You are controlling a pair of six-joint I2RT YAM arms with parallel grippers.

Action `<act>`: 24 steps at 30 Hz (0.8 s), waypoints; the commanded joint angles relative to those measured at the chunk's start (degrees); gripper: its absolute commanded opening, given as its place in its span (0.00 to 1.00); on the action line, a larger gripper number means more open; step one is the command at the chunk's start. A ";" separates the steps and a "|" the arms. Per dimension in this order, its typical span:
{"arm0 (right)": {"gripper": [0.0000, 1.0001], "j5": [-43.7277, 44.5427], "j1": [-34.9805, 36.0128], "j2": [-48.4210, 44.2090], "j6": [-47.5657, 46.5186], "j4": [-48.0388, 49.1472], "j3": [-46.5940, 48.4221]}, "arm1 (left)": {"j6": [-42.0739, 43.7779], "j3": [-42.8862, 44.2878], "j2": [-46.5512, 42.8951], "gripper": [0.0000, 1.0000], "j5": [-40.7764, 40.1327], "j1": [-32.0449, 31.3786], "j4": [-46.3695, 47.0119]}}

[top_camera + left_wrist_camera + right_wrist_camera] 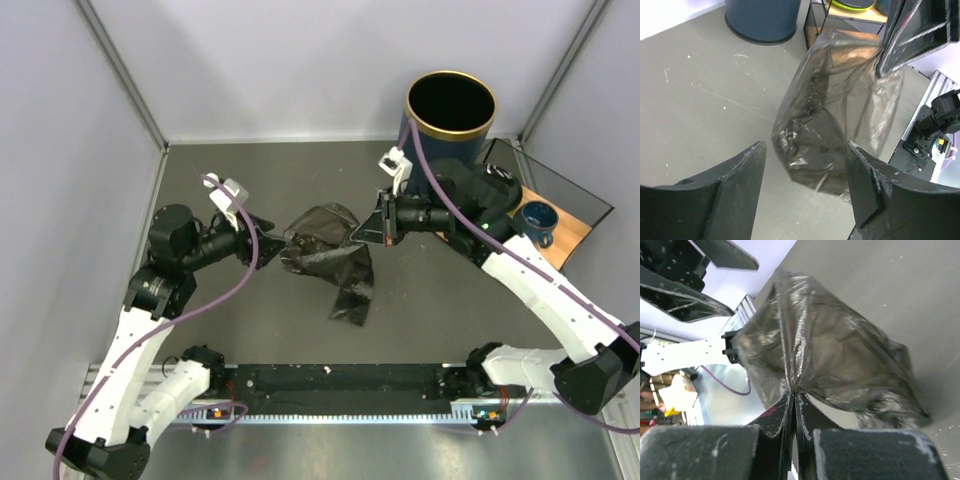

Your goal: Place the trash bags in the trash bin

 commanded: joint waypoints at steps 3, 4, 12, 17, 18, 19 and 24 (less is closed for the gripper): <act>0.00 -2.37 2.81 1.71 -2.29 2.79 4.38 | 6.03 6.67 3.68 0.77 5.17 -1.42 -1.37; 0.00 -2.63 2.72 1.71 -2.38 2.88 4.47 | 6.39 7.28 4.30 0.80 4.39 -2.12 -1.99; 0.00 -5.44 3.86 1.01 -3.26 3.76 4.73 | 9.37 6.93 9.92 0.81 -1.69 -5.28 -4.53; 0.00 -9.92 4.48 0.39 -3.00 4.46 5.26 | 11.05 4.92 11.95 0.84 -9.67 -8.36 -4.37; 0.00 -10.71 4.48 0.30 -2.91 4.37 5.52 | 11.48 4.65 12.65 0.84 -11.86 -8.36 -4.19; 0.00 -11.33 4.39 -0.13 -2.48 4.37 5.53 | 11.49 4.30 13.01 0.84 -12.49 -8.36 -3.93; 0.00 -9.49 3.87 -2.07 -3.96 3.32 6.58 | 10.96 3.51 14.07 0.75 -6.95 -8.19 -5.06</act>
